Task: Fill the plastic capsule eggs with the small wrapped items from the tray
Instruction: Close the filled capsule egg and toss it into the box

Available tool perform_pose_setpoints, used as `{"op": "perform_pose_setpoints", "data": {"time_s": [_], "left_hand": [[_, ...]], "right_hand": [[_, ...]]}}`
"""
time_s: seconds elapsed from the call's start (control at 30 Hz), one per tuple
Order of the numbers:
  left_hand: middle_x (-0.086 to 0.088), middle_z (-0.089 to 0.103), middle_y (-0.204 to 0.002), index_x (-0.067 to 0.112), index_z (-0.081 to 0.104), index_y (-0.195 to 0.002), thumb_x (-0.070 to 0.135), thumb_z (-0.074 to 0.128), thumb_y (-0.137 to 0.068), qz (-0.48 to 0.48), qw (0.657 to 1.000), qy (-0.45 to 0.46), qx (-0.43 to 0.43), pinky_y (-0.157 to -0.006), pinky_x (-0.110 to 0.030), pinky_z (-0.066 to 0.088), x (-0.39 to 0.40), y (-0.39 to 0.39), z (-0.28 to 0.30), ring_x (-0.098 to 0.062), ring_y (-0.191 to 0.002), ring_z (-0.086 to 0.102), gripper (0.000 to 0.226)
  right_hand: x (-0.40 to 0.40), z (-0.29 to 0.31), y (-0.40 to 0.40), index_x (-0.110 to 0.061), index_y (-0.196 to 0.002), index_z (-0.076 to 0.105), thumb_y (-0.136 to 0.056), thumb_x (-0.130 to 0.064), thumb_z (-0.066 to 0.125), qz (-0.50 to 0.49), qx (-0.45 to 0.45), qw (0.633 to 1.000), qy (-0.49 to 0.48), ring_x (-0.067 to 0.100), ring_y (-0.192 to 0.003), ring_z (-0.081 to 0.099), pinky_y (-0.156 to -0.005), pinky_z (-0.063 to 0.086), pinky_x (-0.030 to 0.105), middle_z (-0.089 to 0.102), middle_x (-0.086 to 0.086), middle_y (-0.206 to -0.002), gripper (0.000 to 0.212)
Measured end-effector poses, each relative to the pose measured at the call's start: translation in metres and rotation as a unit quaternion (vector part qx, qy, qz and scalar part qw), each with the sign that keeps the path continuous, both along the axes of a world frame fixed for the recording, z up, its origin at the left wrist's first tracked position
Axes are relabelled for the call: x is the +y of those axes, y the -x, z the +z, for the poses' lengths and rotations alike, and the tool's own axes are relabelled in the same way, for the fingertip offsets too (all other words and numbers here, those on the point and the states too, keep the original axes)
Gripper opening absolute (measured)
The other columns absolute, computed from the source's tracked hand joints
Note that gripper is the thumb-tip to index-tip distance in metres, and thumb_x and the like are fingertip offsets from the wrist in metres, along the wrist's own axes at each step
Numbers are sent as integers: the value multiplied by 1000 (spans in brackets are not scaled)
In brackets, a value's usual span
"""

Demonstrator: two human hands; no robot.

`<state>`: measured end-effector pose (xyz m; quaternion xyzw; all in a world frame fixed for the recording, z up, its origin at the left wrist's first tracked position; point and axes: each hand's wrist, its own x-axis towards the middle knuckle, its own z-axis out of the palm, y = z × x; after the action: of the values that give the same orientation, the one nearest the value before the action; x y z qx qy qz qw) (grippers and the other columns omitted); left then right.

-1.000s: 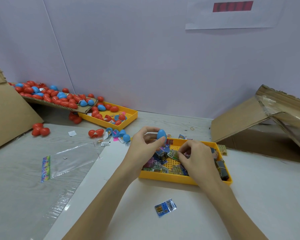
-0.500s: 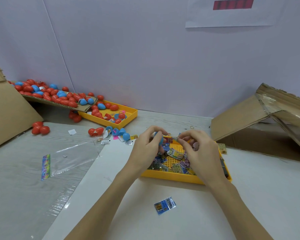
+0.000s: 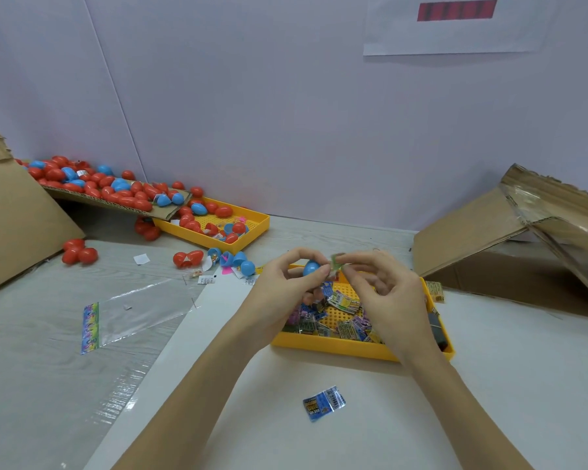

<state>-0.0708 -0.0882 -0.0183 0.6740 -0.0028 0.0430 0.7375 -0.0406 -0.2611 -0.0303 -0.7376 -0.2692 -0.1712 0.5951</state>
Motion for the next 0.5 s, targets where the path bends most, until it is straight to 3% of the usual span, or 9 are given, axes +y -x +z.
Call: {"op": "perform_pose_setpoints", "data": {"time_s": [0.1,0.3,0.5], "left_hand": [[-4,67,-79,16,70,-100,19,74,-92,3,1000,-7,-7,-72,-34,49,-1,1,-1,-20,-72,59,10],[2,68,-76,21,69,-103,17,79,-88,20,999,-22,-36,-62,-21,49,0,1,-3,-10,-63,59,18],[4,72,-78,26,69,-104,17,83,-84,43,996,-42,-72,-64,-19,53,0,2,-3,-8,-66,64,26]], "right_hand": [[0,2,1,-14,-107,77,-98,-5,64,58,88,992,-69,16,-92,75,-84,60,26,79,1,-97,18],[3,1,1,-11,-112,76,-100,-15,63,107,210,959,-160,22,-98,75,-84,60,26,78,8,-101,18],[3,-1,2,-15,-119,71,-85,-23,78,121,272,951,-85,17,-99,75,-81,59,23,78,5,-103,36]]}}
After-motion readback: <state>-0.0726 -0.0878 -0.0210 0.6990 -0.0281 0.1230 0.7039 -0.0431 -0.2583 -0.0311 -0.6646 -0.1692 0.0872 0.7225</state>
